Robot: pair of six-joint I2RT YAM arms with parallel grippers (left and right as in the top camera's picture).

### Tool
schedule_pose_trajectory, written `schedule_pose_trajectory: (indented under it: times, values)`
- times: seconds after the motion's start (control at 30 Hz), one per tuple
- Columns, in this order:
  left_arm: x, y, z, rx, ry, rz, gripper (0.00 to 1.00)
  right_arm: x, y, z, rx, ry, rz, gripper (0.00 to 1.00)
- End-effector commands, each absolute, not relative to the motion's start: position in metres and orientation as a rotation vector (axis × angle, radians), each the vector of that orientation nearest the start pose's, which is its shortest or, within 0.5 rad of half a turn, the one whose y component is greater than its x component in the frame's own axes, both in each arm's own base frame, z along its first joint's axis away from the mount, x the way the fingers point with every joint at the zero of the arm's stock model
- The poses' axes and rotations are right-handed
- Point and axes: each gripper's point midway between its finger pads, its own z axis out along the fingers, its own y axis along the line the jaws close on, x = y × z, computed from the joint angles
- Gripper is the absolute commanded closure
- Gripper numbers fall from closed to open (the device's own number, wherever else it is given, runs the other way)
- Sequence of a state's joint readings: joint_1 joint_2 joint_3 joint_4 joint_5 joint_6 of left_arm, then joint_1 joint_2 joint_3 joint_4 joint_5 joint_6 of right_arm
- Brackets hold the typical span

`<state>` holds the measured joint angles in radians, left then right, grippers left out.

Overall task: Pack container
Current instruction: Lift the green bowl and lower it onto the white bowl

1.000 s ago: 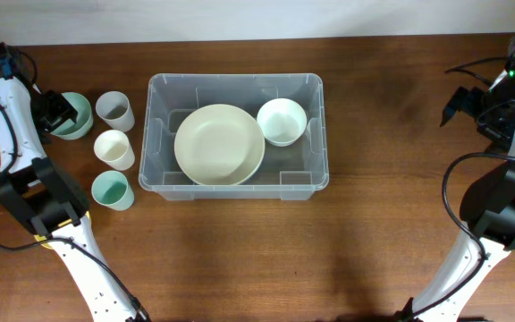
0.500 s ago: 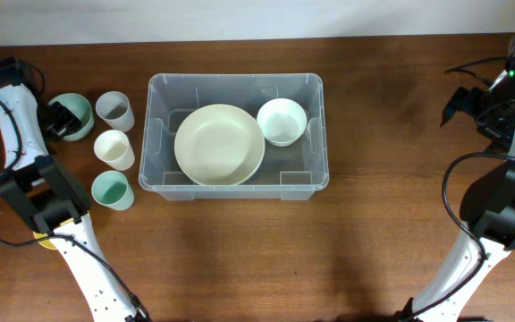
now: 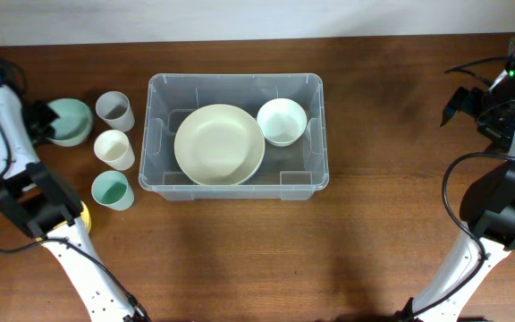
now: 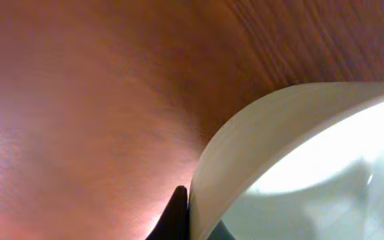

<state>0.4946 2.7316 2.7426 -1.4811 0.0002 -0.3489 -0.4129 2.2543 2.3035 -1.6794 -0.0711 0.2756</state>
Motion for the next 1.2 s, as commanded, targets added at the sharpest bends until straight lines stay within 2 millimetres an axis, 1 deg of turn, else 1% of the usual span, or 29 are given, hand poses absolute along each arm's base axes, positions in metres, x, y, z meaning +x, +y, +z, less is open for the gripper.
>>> schedule_pose_trajectory:
  times: [0.0,0.07,0.1,0.13,0.2,0.23,0.27,0.3,0.37,0.4,0.47,0.5,0.53,0.57,0.67,0.77,0.87,0.97,1.03,1.1,1.17]
  values:
    - [0.472,0.299,0.111,-1.244,2.536,0.078,0.99,0.381,-0.157,0.16,1.068,2.972,0.108,0.01]
    - [0.475,0.306,0.156,-1.201,2.42,0.093,0.99,0.381,-0.157,0.16,1.068,2.972,0.108,0.01]
    - [0.476,0.305,0.179,-1.176,2.372,0.093,0.99,0.381,-0.157,0.16,1.068,2.972,0.108,0.01]
    - [0.477,0.303,0.201,-1.149,2.332,0.082,0.99,0.381,-0.157,0.16,1.068,2.972,0.108,0.01]
    - [0.48,0.288,0.241,-1.082,2.268,0.045,0.99,0.381,-0.157,0.16,1.068,2.972,0.108,0.01]
    - [0.484,0.261,0.284,-0.97,2.221,-0.014,0.99,0.381,-0.157,0.16,1.068,2.972,0.108,0.01]
    - [0.485,0.252,0.293,-0.931,2.217,-0.024,0.99,0.381,-0.157,0.16,1.068,2.972,0.108,0.01]
    - [0.487,0.237,0.309,-0.872,2.208,-0.034,0.99,0.381,-0.157,0.16,1.068,2.972,0.108,0.01]
    - [0.49,0.203,0.334,-0.753,2.204,-0.044,0.99,0.381,-0.157,0.16,1.068,2.972,0.108,0.01]
    - [0.493,0.185,0.342,-0.697,2.208,-0.053,0.99,0.381,-0.157,0.16,1.068,2.972,0.108,0.01]
    - [0.497,0.138,0.354,-0.558,2.236,-0.104,0.99,0.381,-0.157,0.16,1.068,2.972,0.108,0.01]
    - [0.499,0.112,0.355,-0.486,2.261,-0.148,0.99,0.381,-0.157,0.16,1.068,2.972,0.108,0.01]
    - [0.5,0.08,0.353,-0.396,2.296,-0.207,0.99,0.381,-0.157,0.16,1.068,2.972,0.108,0.01]
    - [0.5,0.053,0.35,-0.318,2.328,-0.254,0.99,0.381,-0.157,0.16,1.068,2.972,0.108,0.01]
    - [0.497,-0.02,0.333,-0.146,2.426,-0.327,0.99,0.381,-0.157,0.16,1.068,2.972,0.108,0.01]
    - [0.495,-0.083,0.319,0.01,2.477,-0.381,0.99,0.381,-0.157,0.16,1.068,2.972,0.108,0.01]
    - [0.492,-0.138,0.304,0.142,2.511,-0.417,0.99,0.381,-0.157,0.16,1.068,2.972,0.108,0.01]
    - [0.488,-0.186,0.282,0.265,2.548,-0.445,0.99,0.381,-0.157,0.16,1.068,2.972,0.108,0.01]
    - [0.486,-0.208,0.262,0.317,2.587,-0.446,0.99,0.381,-0.157,0.16,1.068,2.972,0.108,0.01]
    - [0.484,-0.22,0.242,0.345,2.625,-0.425,0.99,0.381,-0.157,0.16,1.068,2.972,0.108,0.01]
    - [0.485,-0.224,0.221,0.357,2.663,-0.395,0.99,0.381,-0.157,0.16,1.068,2.972,0.108,0.01]
